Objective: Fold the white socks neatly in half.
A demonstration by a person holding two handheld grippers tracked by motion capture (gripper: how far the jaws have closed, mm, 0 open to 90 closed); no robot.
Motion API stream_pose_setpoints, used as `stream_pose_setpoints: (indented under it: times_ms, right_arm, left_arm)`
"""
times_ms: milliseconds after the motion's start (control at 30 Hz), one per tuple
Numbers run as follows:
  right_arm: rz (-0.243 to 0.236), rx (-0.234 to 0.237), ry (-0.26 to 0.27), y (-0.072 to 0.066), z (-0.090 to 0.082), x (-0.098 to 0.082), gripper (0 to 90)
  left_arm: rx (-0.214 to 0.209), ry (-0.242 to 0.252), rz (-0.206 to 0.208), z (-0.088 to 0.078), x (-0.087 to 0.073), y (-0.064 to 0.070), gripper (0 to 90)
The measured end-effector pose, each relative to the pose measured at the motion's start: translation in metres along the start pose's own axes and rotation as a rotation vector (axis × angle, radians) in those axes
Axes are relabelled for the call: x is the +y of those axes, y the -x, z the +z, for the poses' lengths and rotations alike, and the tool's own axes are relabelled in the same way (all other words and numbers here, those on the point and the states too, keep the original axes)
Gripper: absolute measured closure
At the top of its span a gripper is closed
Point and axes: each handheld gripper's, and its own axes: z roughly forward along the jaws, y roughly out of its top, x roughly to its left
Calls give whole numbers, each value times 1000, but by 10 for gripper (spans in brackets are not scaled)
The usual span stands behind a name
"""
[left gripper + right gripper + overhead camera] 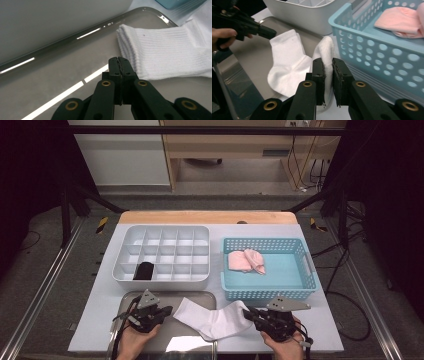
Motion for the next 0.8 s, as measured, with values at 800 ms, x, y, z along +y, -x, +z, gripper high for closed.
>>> stream_pose_setpoints:
  times_ms: [800]
  right_arm:
    - [-57,153,-35,-51,70,35,811]
  left_arm:
    - [-84,-24,58,2,-10,29,887]
